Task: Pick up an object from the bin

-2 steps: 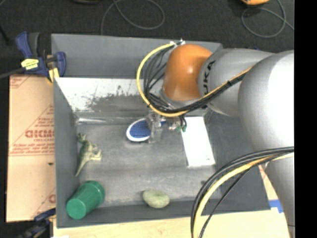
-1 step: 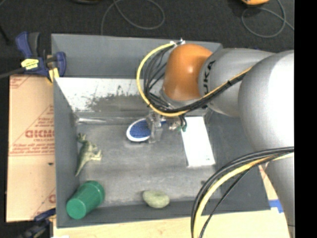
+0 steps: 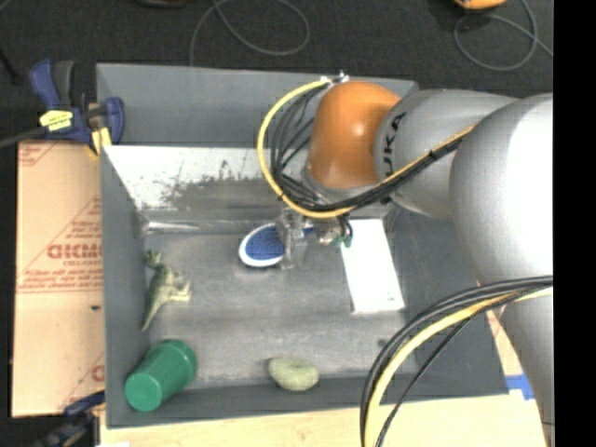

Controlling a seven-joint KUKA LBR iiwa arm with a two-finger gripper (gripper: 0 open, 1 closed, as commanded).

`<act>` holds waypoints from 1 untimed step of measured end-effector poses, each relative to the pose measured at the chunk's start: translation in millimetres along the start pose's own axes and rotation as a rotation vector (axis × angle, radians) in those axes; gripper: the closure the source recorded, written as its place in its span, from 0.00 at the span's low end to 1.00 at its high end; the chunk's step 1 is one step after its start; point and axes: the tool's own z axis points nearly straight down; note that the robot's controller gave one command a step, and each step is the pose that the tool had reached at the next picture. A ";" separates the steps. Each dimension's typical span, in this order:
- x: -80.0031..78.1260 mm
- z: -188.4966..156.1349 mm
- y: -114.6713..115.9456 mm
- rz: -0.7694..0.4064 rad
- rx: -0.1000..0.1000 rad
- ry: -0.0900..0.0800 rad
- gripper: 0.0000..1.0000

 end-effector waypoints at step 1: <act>-0.2 -4.3 -0.3 0.000 0.000 0.002 1.00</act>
Offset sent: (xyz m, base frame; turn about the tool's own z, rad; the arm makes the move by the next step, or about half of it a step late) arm 0.0001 -0.0001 0.0738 0.0000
